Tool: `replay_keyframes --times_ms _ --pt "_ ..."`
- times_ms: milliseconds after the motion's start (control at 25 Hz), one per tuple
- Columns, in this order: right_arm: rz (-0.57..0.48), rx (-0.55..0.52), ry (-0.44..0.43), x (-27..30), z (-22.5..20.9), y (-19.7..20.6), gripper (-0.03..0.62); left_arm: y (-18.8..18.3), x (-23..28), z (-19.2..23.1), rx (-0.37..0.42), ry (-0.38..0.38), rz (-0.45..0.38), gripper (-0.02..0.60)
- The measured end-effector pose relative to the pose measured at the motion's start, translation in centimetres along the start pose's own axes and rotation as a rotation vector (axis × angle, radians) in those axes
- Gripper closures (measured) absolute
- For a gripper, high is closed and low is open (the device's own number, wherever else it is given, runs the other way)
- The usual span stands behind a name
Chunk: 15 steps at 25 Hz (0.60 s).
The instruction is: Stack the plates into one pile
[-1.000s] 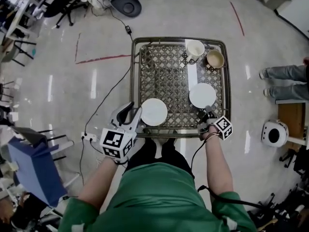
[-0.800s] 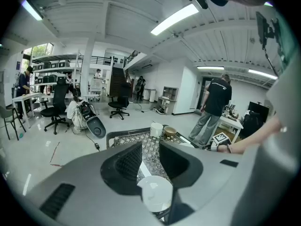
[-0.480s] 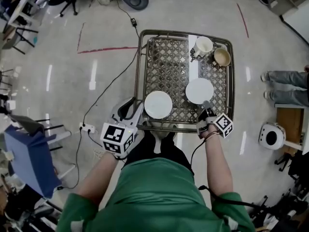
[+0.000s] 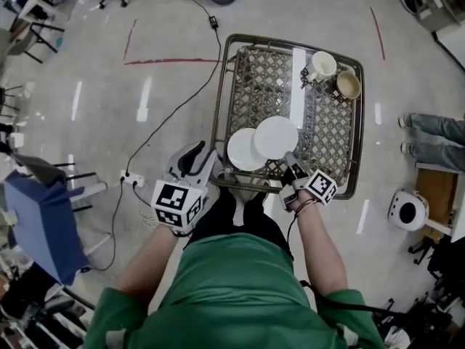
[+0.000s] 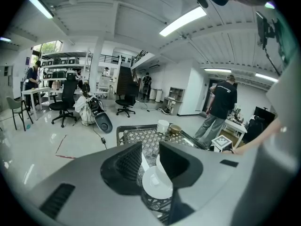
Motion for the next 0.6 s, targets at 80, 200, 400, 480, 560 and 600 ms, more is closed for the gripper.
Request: replay_keyframes --times_ms 80,200,400,480,560,600 --pt "0.046 -0.008 -0.008 0.7 0.1 1.3 0.565 0.5 -0.2 0.3 -0.01 -0.007 0.002 0.456" --pt "0.109 -0.04 0.006 1.3 0.0 2.6 0.565 1.1 -0.5 0.7 -0.024 -0.019 0.004 0.457" --pt "0.173 -0.039 -0.017 2.4 0.3 4.7 0.565 1.7 -1.2 1.4 -0.038 -0.035 0.013 0.456" --pt "0.195 -0.041 -0.051 3.1 0.3 5.2 0.565 1.8 -1.2 1.7 -0.04 -0.042 0.015 0.456" --pt "0.223 -0.05 -0.055 3.5 0.1 5.7 0.565 2.0 -1.3 1.9 -0.044 -0.048 0.016 0.457" --pt "0.236 -0.056 -0.043 3.6 0.0 5.8 0.565 2.1 -1.3 2.0 -0.046 -0.05 0.016 0.456"
Point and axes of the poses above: the fingertips, and each gripper's own axes: x forward along the fingers, z to its left, y out of its underside, the point moved 9 cm from there along -x, backward along the fingers
